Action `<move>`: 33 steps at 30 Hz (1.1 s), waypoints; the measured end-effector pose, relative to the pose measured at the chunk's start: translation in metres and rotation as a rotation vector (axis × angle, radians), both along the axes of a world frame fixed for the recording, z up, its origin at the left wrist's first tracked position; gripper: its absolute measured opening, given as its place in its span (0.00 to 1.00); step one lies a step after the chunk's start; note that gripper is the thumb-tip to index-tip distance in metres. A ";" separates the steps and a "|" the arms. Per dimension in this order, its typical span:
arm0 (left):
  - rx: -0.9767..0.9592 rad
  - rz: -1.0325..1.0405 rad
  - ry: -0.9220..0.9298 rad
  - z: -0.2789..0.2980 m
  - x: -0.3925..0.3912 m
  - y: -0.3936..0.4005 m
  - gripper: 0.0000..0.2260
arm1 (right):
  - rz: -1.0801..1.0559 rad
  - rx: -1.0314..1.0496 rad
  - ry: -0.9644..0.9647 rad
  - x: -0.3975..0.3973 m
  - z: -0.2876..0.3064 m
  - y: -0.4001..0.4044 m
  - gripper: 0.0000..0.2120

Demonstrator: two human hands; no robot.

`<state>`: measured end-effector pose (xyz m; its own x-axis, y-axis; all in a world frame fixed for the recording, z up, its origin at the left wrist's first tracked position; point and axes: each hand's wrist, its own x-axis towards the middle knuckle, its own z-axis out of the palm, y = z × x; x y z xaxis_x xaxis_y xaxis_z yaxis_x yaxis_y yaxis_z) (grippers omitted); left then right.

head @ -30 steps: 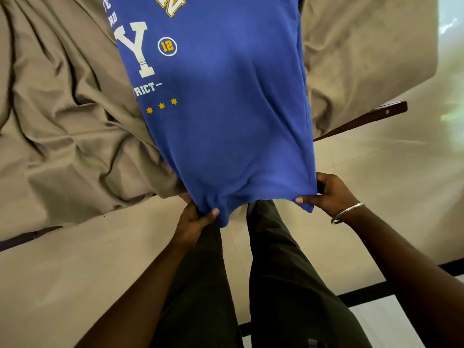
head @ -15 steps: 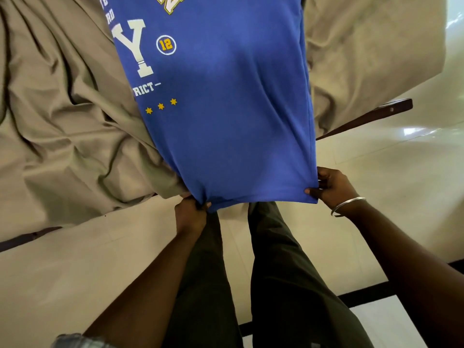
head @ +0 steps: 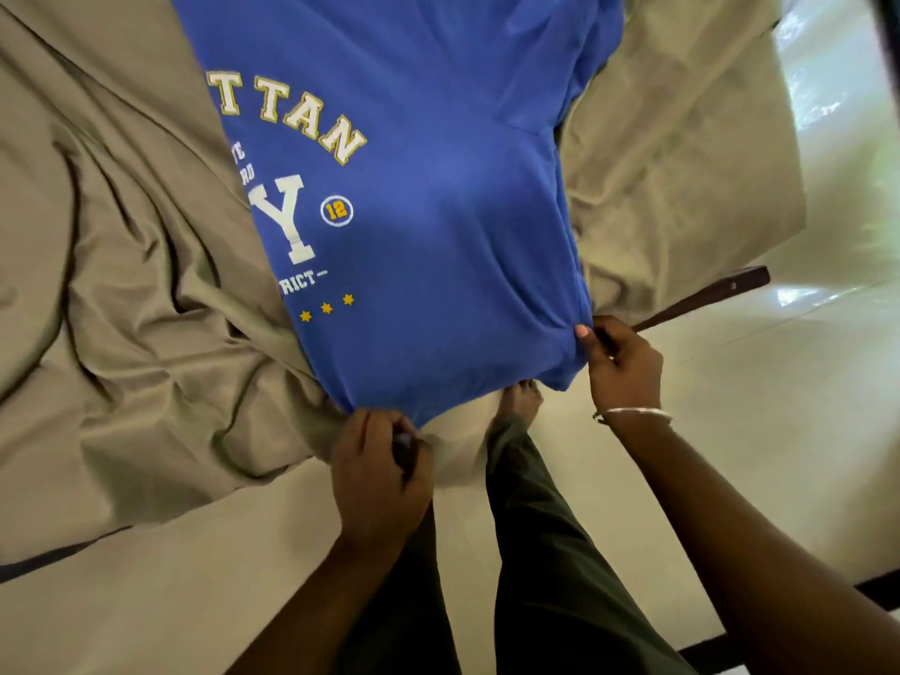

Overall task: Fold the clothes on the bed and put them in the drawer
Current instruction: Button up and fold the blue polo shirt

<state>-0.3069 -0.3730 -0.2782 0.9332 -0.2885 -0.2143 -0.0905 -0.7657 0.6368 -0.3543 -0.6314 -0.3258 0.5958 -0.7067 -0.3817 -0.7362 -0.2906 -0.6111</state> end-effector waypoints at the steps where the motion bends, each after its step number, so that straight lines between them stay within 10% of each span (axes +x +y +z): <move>1: -0.015 -0.059 -0.127 0.006 0.016 -0.003 0.06 | -0.012 -0.095 0.036 0.001 0.003 0.004 0.11; 8: 0.233 -0.320 -0.418 0.015 0.169 -0.033 0.24 | 0.322 -0.573 -0.449 0.099 0.051 0.031 0.18; 12: 0.478 -0.360 -0.277 -0.015 0.197 -0.022 0.30 | 0.533 -0.626 -0.082 0.170 0.038 0.011 0.30; 26: 0.447 -0.212 -0.453 -0.045 0.269 -0.023 0.29 | 0.359 -0.498 0.014 0.180 0.023 0.003 0.36; 33: 0.385 -0.197 -0.395 -0.056 0.271 -0.020 0.31 | -0.326 -0.358 -0.295 0.255 0.050 -0.020 0.40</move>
